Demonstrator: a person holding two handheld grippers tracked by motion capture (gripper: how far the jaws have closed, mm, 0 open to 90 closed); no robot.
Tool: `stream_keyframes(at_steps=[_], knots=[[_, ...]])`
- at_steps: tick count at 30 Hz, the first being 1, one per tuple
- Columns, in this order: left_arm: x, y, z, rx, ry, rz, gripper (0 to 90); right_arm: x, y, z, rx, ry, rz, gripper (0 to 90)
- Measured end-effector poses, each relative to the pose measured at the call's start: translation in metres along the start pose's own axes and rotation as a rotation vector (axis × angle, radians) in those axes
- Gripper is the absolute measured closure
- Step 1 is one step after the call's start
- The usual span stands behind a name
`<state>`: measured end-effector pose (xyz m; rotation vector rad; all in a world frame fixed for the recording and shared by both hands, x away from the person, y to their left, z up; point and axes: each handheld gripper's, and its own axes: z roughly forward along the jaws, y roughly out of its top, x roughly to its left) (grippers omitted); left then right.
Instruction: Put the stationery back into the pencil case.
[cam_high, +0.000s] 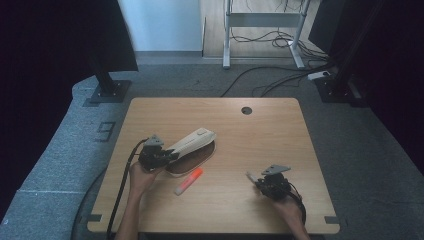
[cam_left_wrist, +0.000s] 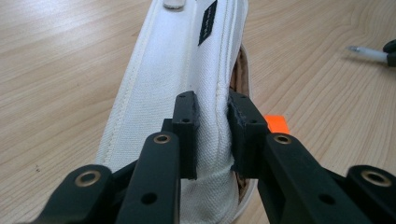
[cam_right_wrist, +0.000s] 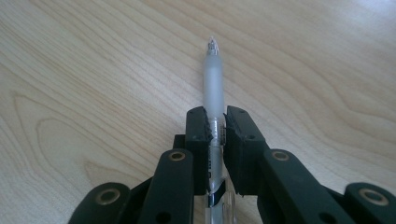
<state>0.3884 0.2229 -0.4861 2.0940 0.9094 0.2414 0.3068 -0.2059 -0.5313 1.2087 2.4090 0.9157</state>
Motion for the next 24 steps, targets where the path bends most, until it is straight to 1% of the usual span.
stream_keyframes(at_steps=[5,10,24], knots=[[0.0,0.0,0.0,-0.003,0.003,-0.002,74.8,-0.002,0.005,-0.005,-0.018,0.022,0.003,78.3],[0.0,0.0,-0.001,-0.008,0.005,-0.004,75.2,-0.003,0.016,-0.009,-0.034,0.05,-0.016,78.3],[0.0,0.0,-0.001,-0.008,0.002,-0.004,75.3,0.002,0.037,-0.012,-0.059,0.079,-0.052,78.3]])
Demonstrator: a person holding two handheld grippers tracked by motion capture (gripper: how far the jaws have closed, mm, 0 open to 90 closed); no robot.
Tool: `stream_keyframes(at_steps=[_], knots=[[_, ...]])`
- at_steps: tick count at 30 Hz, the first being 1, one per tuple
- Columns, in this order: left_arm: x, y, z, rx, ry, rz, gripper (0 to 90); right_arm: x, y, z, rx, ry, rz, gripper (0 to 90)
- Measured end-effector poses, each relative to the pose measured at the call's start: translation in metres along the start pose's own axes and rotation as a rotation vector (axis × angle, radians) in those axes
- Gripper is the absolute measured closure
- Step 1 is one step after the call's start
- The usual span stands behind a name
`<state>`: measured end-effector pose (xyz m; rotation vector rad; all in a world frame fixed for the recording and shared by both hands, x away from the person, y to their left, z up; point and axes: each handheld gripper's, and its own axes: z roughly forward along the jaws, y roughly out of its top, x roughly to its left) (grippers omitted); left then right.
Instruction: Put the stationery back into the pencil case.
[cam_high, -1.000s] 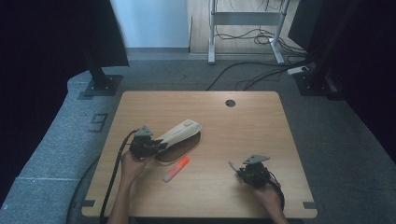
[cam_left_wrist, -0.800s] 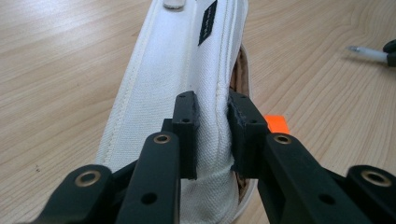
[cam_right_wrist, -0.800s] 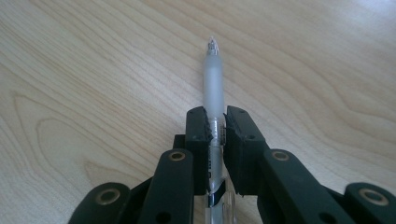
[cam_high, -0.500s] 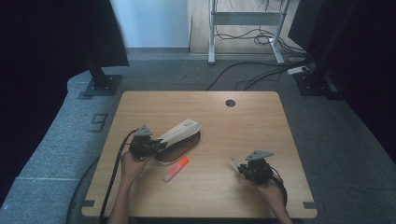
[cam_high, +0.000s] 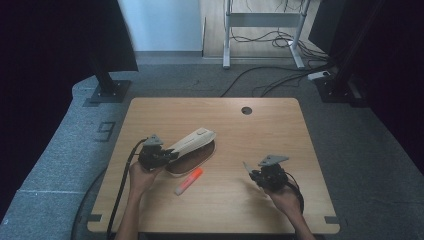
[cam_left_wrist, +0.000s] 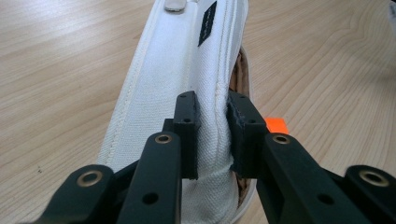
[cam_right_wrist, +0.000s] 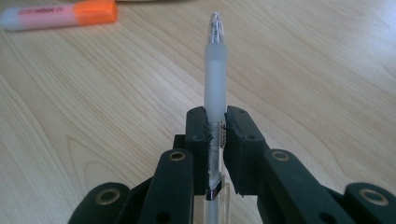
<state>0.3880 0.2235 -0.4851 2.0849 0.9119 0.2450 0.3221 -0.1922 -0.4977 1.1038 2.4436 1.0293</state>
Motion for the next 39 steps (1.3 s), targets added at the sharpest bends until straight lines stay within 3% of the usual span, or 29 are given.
stream_keyframes(at_steps=[21,39], knots=[[0.0,0.0,-0.001,-0.005,-0.001,-0.007,75.5,0.007,0.035,0.0,-0.025,0.018,-0.056,78.4],[0.002,0.001,-0.005,-0.029,0.0,-0.02,75.9,0.025,0.078,0.038,0.003,0.088,-0.134,78.3]])
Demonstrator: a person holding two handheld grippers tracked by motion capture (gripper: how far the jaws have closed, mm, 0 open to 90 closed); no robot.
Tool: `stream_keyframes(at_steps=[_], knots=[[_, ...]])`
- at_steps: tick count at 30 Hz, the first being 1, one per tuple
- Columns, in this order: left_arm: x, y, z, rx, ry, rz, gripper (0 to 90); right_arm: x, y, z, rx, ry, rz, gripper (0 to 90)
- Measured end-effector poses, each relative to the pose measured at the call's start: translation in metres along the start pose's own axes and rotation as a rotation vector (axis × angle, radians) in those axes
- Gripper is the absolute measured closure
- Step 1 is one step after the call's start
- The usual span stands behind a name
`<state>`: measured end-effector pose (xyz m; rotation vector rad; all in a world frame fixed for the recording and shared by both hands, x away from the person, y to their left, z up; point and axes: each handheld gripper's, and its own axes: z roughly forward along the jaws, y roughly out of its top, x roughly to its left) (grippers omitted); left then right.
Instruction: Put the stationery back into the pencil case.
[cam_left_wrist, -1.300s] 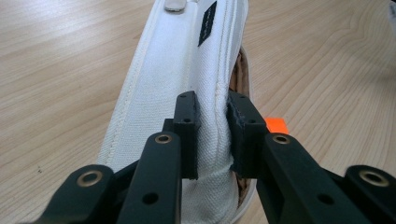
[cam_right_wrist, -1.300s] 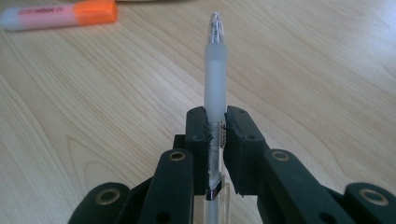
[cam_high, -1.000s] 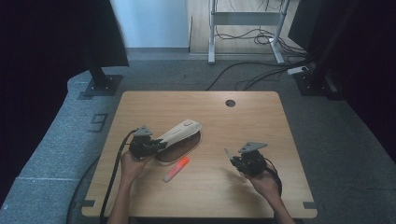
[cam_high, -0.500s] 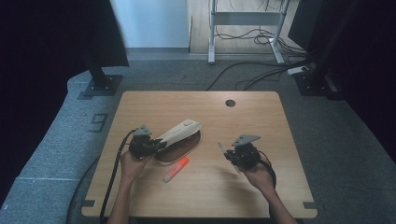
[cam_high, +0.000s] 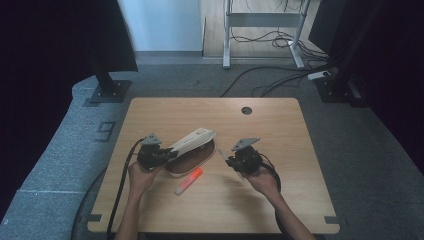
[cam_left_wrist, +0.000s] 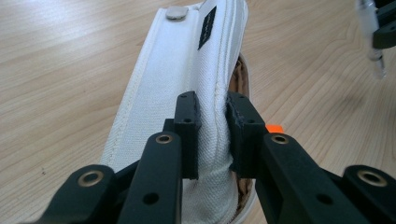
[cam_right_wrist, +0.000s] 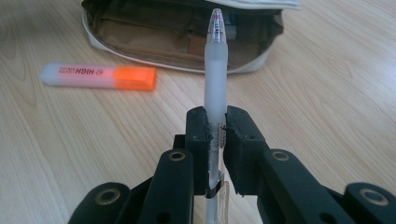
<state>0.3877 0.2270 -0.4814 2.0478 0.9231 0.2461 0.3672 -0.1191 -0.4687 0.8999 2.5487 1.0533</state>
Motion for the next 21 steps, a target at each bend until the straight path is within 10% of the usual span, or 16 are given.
stream_keyframes(at_steps=[21], knots=[[0.001,0.0,-0.002,-0.009,-0.007,-0.007,75.9,0.008,0.035,0.05,0.065,0.047,-0.05,78.3]])
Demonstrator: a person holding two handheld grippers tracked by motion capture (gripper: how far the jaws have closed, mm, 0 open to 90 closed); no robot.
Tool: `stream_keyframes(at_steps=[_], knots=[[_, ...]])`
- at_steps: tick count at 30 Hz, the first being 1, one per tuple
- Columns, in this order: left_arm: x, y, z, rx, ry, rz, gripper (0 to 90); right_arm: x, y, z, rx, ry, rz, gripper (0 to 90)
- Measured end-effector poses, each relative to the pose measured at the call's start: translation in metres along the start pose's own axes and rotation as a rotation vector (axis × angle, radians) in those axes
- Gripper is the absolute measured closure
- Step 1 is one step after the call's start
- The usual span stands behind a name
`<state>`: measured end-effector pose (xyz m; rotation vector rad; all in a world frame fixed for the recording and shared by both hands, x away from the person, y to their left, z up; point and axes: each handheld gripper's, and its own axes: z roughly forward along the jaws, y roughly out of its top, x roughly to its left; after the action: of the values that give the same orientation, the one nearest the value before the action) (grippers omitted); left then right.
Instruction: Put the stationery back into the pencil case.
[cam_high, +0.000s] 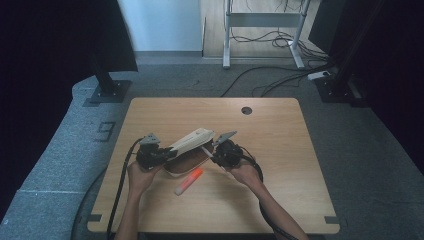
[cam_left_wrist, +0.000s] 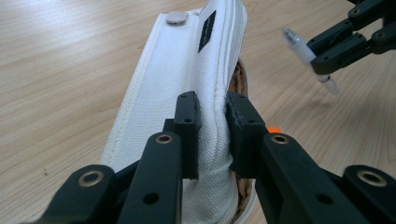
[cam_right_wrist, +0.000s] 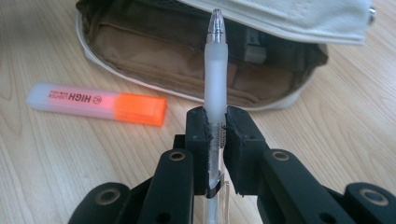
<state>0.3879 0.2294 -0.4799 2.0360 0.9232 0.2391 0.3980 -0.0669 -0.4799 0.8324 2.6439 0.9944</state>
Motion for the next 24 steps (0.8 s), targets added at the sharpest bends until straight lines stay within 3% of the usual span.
stream_keyframes(at_steps=[10,24], knots=[[0.0,0.0,0.0,-0.001,-0.003,-0.001,75.9,0.009,0.017,0.022,0.029,0.034,-0.043,78.3],[0.001,0.0,-0.001,-0.004,-0.005,-0.002,75.9,0.014,0.023,0.047,0.063,0.066,-0.057,78.3]])
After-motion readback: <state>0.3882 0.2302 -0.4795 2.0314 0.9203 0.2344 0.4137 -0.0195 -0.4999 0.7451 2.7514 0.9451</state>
